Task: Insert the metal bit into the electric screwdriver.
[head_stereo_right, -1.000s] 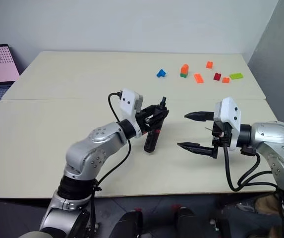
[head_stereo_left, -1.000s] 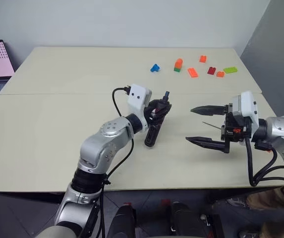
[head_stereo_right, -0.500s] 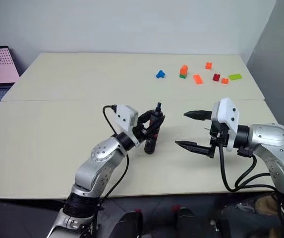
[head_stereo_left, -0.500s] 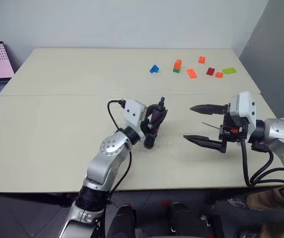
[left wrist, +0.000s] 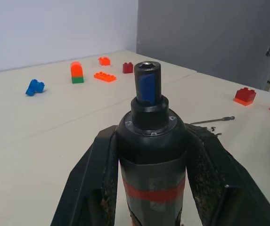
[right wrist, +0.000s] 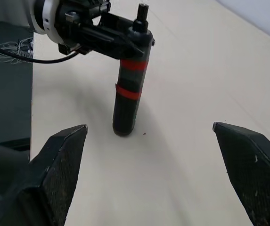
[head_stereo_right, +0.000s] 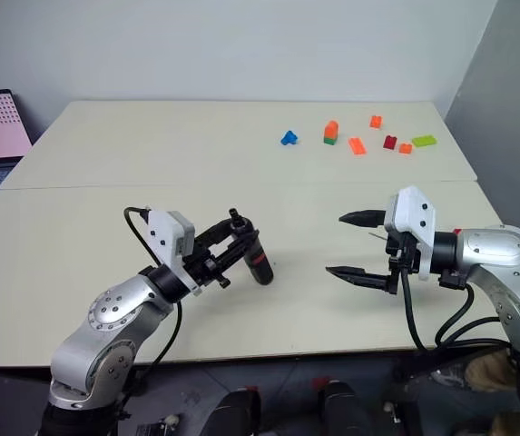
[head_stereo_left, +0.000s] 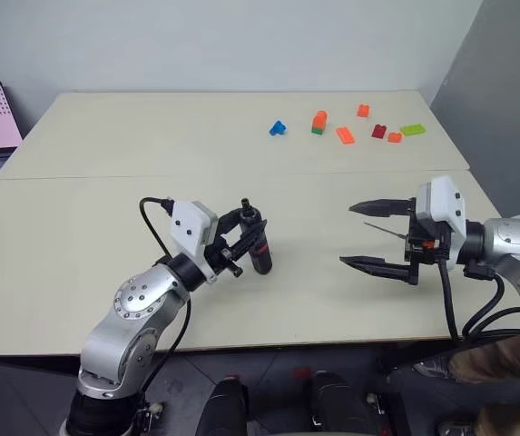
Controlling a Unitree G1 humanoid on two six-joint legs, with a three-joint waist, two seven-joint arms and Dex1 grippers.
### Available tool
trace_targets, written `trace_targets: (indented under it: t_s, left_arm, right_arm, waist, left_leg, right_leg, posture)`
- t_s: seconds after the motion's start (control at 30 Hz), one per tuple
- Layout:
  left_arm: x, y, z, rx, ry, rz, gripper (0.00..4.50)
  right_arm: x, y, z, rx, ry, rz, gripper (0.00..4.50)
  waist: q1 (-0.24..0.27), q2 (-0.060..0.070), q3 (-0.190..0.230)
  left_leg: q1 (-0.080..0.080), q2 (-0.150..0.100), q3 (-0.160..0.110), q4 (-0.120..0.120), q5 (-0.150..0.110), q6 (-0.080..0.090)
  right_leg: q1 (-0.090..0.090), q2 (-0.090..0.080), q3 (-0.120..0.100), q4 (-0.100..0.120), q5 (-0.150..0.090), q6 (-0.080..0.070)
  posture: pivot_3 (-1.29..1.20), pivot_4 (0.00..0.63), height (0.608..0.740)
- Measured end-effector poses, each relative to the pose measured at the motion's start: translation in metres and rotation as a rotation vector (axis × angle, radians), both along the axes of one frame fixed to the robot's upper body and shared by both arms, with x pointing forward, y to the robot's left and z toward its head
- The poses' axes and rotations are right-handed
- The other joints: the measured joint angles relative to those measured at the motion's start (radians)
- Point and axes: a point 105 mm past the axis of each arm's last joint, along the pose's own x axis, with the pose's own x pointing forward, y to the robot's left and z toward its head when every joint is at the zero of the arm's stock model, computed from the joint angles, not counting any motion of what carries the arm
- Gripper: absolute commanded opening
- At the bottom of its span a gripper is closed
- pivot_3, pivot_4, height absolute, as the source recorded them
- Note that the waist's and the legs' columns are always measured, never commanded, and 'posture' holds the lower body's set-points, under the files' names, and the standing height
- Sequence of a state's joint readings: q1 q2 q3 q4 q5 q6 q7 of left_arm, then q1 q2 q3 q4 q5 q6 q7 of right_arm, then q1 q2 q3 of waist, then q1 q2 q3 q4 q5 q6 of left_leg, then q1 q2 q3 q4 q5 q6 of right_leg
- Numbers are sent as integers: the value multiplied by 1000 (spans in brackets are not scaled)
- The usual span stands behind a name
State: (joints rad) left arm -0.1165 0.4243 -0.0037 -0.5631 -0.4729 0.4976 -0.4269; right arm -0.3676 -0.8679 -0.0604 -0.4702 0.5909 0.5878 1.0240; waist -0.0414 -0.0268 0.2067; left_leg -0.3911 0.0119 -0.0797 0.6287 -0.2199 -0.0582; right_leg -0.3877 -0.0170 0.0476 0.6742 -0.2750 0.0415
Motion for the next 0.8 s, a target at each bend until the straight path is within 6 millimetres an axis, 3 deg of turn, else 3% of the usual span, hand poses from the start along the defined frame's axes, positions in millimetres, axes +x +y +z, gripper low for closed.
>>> trace_targets:
  t_s: [0.23,0.3,0.47,0.63,0.8]
  left_arm:
    - [-5,3,1,2,-15,7,1657]
    - [-1,-3,3,13,-42,-8,1657]
    - [8,-14,9,56,-119,-42,1653]
    - [12,-30,20,56,-193,-131,1653]
    - [12,-43,12,55,-198,-181,1652]
  right_arm:
    - [11,-10,-4,-52,-17,-45,4500]
    - [22,-14,-4,-67,-18,-89,4500]
    - [56,-53,-14,-187,49,-328,4500]
    - [87,-77,-25,-259,177,-459,4500]
    - [96,-93,-53,-377,339,-503,4500]
  waist:
    - [4,0,0]
    - [4,0,0]
    - [12,0,0]
    - [12,1,1]
    - [12,1,1]
  left_leg:
    - [0,0,0,0,0,0]
    - [-1,0,0,0,0,0]
    - [-8,-1,-1,0,0,0]
    - [-12,-2,0,0,0,0]
    - [-12,-2,0,-2,0,0]
  right_leg:
    - [0,0,0,0,0,0]
    - [0,0,0,0,0,0]
    - [-6,0,-1,-2,3,5]
    - [-10,-1,0,-2,5,2]
    - [-10,-1,-1,-4,6,0]
  posture:
    - [0,150,740]
    - [0,150,740]
    - [0,150,740]
    - [0,150,740]
    - [0,150,740]
